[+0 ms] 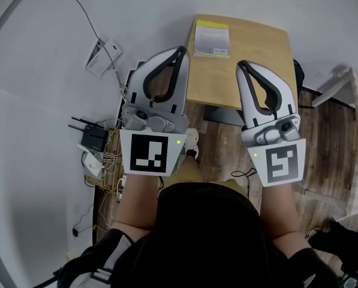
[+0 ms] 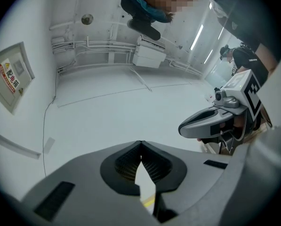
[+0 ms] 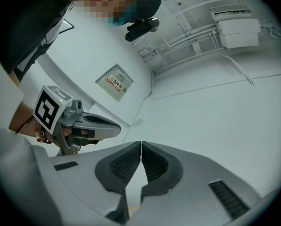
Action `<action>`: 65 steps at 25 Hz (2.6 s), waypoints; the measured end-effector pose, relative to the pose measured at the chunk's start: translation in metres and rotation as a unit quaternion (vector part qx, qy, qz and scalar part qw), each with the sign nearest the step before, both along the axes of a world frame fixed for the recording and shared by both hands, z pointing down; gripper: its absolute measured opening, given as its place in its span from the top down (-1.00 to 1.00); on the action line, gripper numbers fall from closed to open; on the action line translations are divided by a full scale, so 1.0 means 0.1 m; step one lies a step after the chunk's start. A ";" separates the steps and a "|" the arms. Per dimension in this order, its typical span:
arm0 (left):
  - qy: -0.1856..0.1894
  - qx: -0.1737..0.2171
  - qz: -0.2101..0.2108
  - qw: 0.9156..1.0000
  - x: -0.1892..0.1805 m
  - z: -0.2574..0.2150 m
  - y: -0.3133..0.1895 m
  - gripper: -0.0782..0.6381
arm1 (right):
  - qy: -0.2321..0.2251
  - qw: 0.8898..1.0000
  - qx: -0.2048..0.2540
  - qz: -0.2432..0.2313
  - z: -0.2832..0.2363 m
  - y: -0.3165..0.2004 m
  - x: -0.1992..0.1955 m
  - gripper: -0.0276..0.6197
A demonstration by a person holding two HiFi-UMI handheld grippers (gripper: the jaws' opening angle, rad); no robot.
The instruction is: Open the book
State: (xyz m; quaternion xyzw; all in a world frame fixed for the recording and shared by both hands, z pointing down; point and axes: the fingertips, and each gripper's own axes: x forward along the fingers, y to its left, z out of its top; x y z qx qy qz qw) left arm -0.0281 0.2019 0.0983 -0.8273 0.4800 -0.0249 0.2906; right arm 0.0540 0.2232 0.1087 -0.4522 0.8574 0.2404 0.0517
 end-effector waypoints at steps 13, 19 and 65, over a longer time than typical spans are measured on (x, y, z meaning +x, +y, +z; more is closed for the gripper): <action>-0.004 -0.012 0.027 1.000 -0.21 -0.06 -1.07 0.75 | 0.001 1.000 -0.015 0.018 -0.05 -1.04 -0.30 0.82; -0.004 -0.013 0.047 0.999 -0.25 -0.07 -1.52 0.75 | 0.008 0.999 -0.020 0.023 -0.02 -1.49 -0.46 0.82; 0.014 -0.061 0.151 0.987 -0.58 0.38 -3.42 0.75 | 0.025 0.993 -0.076 0.083 0.33 -3.38 -0.97 0.82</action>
